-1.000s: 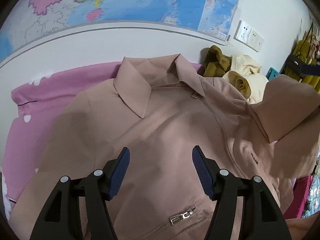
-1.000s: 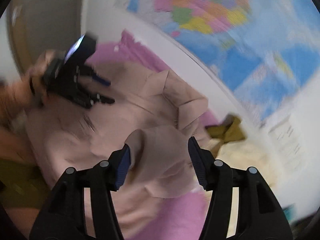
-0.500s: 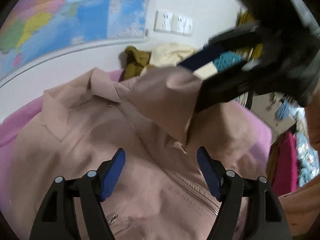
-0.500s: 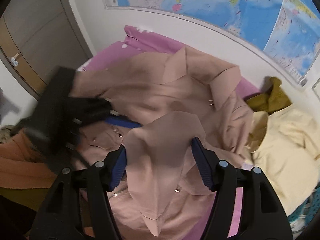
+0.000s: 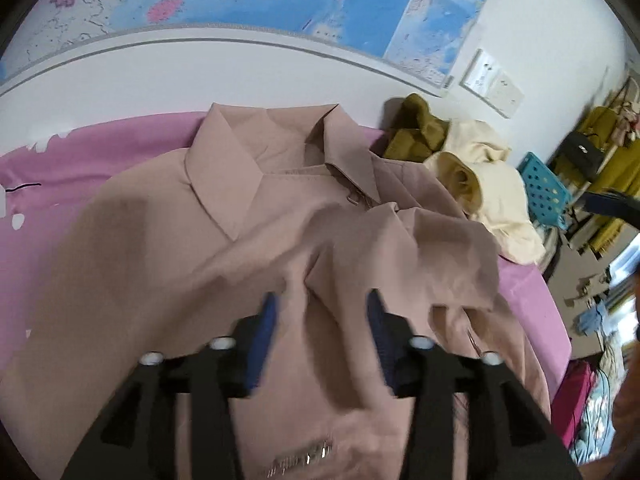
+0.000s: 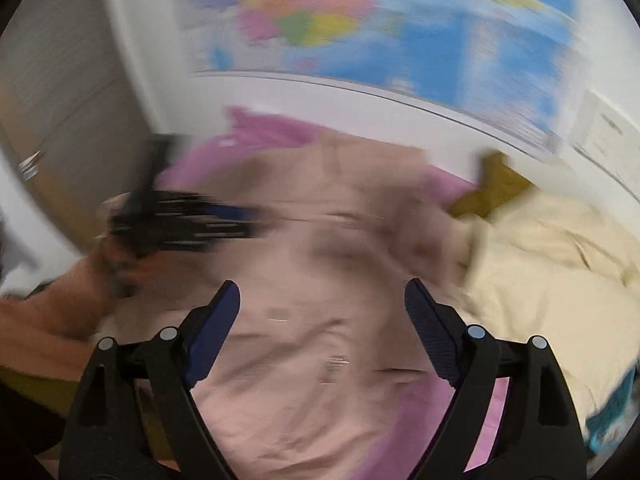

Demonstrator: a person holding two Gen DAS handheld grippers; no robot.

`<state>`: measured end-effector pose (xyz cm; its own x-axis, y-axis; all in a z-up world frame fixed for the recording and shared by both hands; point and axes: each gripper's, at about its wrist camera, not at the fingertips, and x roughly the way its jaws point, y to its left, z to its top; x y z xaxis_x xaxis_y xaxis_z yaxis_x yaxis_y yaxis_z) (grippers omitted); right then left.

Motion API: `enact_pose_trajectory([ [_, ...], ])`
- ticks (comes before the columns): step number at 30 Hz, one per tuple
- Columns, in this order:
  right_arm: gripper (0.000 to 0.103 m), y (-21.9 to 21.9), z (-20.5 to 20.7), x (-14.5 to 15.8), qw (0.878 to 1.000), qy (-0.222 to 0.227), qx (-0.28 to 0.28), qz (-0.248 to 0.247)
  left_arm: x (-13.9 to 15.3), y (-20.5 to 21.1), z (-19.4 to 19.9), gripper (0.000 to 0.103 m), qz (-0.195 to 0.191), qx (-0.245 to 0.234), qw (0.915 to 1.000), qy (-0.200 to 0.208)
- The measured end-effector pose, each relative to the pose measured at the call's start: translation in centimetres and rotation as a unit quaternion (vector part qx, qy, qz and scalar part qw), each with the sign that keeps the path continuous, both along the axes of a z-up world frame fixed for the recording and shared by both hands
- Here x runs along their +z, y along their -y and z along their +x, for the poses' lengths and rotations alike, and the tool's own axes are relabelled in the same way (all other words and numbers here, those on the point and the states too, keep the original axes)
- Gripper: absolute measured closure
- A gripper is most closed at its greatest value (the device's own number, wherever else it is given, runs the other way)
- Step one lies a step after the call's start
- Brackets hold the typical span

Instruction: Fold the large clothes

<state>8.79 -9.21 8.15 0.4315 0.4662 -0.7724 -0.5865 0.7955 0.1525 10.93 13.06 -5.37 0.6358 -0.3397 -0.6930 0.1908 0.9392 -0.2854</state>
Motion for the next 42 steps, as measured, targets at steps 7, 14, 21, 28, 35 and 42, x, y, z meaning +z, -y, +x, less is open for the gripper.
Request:
enact_pose_trajectory([
  [7, 0.023, 7.6, 4.9, -11.4, 0.98, -0.117, -0.133, 0.088, -0.3, 6.2, -4.7, 0.019, 0.107, -0.118, 0.986, 0.051],
  [14, 0.027, 9.6, 5.5, -17.2, 0.954, -0.166, -0.149, 0.202, -4.4, 5.0, -0.2, 0.096, 0.107, -0.097, 0.9885, -0.045],
  [21, 0.048, 8.8, 3.8, -14.0, 0.965, -0.103, -0.094, 0.223, 0.3, -8.0, -0.6, 0.099, -0.014, 0.042, 0.9989, -0.017],
  [28, 0.044, 7.2, 4.8, -12.3, 0.983, -0.042, -0.107, 0.146, 0.3, -9.7, -2.1, 0.057, 0.043, 0.068, 0.9961, -0.037],
  [35, 0.041, 6.6, 10.4, -16.0, 0.972, -0.13, -0.133, 0.147, -0.8, -6.8, -2.4, 0.037, 0.115, 0.028, 0.9923, -0.037],
  [42, 0.098, 8.1, 9.5, -11.2, 0.975, -0.033, -0.133, 0.175, -1.8, -8.0, -0.9, 0.1, 0.119, 0.054, 0.9902, -0.049],
])
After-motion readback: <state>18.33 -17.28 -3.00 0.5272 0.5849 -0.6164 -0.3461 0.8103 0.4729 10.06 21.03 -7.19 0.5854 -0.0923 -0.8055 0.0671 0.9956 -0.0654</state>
